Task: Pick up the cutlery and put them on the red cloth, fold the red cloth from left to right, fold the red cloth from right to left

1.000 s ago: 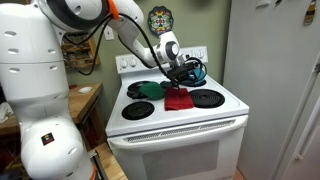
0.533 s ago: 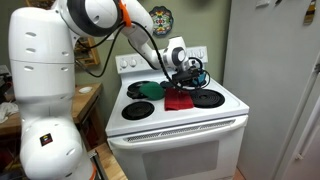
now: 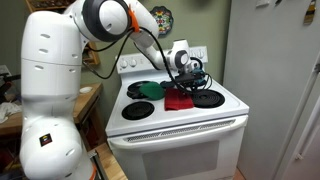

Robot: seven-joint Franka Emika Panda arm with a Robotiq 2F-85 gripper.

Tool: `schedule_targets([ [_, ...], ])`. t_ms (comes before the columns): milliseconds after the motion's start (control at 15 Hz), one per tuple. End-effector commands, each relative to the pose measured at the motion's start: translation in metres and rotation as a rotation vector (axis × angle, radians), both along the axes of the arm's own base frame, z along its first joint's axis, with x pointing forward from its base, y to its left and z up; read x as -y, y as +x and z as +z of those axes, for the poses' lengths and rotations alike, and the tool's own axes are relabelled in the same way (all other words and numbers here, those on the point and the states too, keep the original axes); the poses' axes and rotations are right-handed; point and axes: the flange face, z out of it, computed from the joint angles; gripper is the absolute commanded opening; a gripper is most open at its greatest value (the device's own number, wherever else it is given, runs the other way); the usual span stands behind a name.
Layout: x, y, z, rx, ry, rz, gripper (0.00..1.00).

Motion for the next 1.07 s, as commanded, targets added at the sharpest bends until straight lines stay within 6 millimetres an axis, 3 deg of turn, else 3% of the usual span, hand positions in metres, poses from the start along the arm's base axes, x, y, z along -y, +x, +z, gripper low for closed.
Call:
schedule_targets([
  [0, 0.002, 0.006, -0.004, -0.044, 0.012, 0.013, 0.39],
  [133, 0.001, 0.006, -0.002, -0.053, 0.011, 0.015, 0.29],
  [267, 0.0, 0.005, -0.002, -0.064, 0.008, 0.018, 0.25],
  [333, -0.001, 0.004, -0.002, -0.071, 0.007, 0.016, 0.15],
  [467, -0.002, 0.003, -0.001, -0.076, 0.003, 0.015, 0.08],
  [533, -0.003, 0.002, -0.001, -0.082, 0.002, 0.013, 0.0],
  [1000, -0.024, -0.012, 0.02, -0.047, -0.013, 0.056, 0.01],
])
